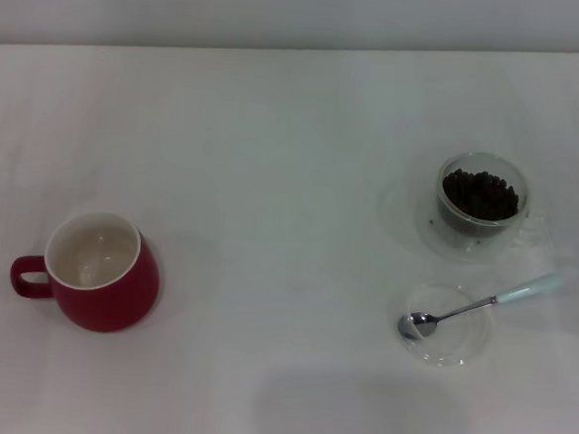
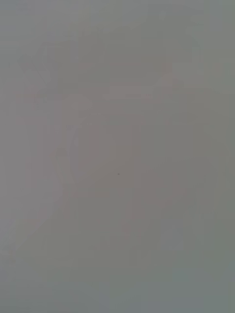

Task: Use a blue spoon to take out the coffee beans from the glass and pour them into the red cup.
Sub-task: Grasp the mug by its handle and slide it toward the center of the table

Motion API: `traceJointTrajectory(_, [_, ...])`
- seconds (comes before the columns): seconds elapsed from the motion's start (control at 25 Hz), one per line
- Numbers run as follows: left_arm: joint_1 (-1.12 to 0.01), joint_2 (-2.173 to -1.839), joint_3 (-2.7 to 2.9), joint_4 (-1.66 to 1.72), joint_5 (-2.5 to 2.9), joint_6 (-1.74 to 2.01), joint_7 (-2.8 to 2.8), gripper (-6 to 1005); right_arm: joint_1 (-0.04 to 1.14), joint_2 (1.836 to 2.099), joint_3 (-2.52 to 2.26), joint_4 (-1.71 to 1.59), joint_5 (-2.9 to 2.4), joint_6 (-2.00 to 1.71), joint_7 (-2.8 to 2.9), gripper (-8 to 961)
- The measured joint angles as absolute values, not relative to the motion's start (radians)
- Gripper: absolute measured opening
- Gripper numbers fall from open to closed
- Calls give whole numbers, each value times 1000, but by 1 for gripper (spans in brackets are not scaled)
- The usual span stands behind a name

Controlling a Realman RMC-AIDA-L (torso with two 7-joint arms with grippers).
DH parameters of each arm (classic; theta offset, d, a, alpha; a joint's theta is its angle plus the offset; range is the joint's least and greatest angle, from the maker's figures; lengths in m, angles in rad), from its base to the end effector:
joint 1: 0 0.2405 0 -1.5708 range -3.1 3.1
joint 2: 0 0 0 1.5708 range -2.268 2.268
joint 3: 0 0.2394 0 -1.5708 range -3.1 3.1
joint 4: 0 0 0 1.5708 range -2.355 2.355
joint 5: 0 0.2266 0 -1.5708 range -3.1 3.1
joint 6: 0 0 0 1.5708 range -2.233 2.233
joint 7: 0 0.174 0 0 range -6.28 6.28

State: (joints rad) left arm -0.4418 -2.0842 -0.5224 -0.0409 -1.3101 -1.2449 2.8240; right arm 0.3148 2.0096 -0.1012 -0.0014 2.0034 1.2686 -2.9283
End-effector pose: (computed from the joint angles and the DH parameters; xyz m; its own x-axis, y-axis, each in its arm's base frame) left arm -0.3532 0.3496 0.0137 0.6012 -0.0689 0.7961 0.7978 -0.0057 -0.6030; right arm 0.4190 0.3017 0.0698 0.7488 0.0271 -0.6623 -0.6550 0.1838 -0.7330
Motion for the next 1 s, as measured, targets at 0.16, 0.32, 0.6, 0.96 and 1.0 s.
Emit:
traceJointTrajectory(0.16, [-382, -2085, -522, -42, -1255, -1310, 2824, 817, 314, 2010, -101, -1, 2003, 1266, -2928, 874])
traceJointTrajectory(0.32, [-319, -2086, -522, -43, -1211, -1382, 2824, 817, 314, 2010, -101, -3, 2003, 1249, -2929, 874])
traceJointTrajectory(0.6, [-225, -2086, -520, -60, -1085, -1447, 2824, 816, 317, 2009, -101, -9, 2003, 1231, -2930, 874])
traceJointTrajectory(0.96, [-145, -2089, -520, -88, -963, -1474, 2824, 816, 317, 2008, -101, -12, 2003, 1230, -2931, 874])
traceJointTrajectory(1.0, [-138, -2089, -520, -93, -953, -1477, 2824, 816, 317, 2008, -101, -12, 2003, 1230, -2932, 874])
